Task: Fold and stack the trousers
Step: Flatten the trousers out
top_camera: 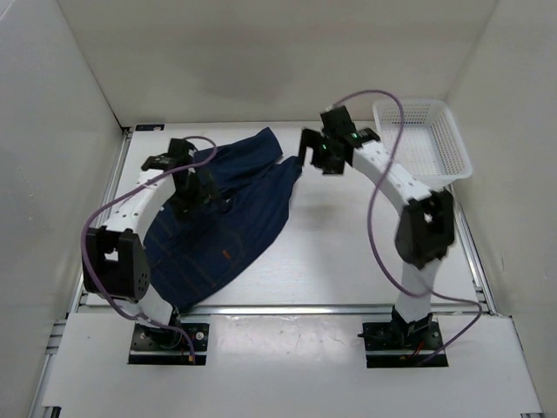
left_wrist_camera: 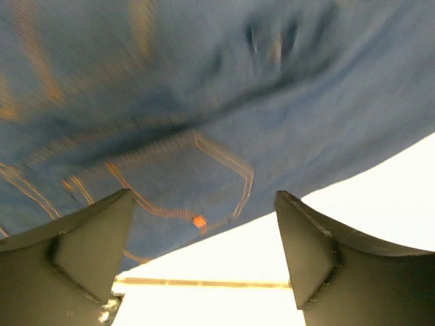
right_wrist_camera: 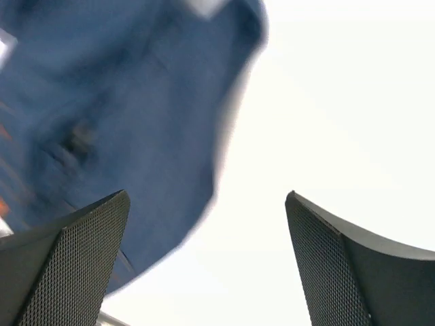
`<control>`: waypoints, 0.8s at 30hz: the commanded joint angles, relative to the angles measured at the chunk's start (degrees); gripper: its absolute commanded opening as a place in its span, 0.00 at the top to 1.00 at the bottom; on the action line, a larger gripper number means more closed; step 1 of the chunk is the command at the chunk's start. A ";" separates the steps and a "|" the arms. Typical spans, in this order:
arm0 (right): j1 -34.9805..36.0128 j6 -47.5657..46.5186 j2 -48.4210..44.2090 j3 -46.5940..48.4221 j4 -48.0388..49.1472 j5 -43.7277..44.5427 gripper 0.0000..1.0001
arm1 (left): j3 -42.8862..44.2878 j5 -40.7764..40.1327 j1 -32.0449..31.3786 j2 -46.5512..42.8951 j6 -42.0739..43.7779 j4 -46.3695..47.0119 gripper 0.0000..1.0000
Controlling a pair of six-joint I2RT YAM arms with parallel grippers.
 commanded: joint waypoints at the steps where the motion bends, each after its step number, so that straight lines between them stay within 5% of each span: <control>1: 1.01 1.13 -15.48 -16.98 3.07 7.96 0.00 | 3.65 -5.43 10.36 -1.51 1.10 -4.35 0.08; 7: 1.01 0.61 -32.28 -38.16 3.59 7.19 0.01 | -1.98 -0.05 27.19 -0.10 0.05 -0.04 0.02; 15: 2.06 1.84 -45.65 -45.50 -2.37 2.96 0.00 | -2.68 -13.14 39.93 -0.38 -5.14 -0.04 0.02; 24: 2.06 -0.18 -46.97 -38.74 -7.47 5.25 0.00 | -2.58 -9.64 39.34 9.92 -3.55 1.54 0.12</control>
